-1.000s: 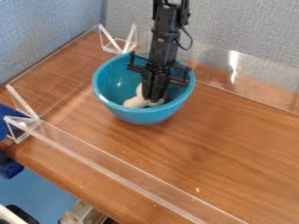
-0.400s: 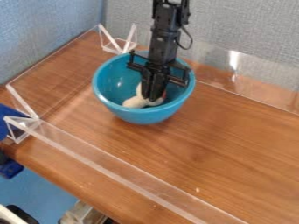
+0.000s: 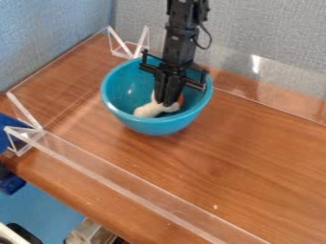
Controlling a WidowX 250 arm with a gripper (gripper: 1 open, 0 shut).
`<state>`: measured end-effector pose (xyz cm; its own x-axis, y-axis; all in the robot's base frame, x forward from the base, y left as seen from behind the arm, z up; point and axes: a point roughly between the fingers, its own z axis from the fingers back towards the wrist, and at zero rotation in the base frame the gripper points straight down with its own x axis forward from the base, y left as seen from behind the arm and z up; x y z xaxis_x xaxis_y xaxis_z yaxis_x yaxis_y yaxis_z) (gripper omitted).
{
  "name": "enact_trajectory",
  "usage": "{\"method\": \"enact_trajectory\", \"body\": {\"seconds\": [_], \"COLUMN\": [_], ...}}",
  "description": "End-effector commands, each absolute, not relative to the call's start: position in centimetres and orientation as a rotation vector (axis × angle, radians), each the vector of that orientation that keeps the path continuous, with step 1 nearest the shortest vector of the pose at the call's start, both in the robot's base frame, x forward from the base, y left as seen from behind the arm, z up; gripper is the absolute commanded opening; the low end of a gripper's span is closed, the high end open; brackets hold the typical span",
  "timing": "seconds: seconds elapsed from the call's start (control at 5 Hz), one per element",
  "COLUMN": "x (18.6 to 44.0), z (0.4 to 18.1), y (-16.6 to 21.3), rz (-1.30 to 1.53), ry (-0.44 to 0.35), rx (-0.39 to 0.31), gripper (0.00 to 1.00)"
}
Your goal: Remove the mushroom from inside the blue bowl and put it on the table
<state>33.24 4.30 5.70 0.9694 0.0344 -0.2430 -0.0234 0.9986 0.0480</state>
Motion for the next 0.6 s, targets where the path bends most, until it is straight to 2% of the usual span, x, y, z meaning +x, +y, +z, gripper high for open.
{"method": "enact_trajectory", "body": {"seconds": [0.0,0.4], "x": [33.81,33.71], "z": [9.15,9.61], "y": [4.0,3.68], "rz": [0.001,-0.026], "ry": [0.141,0.126], "rx": [0.062,0.07], "gripper": [0.0,0.0]}}
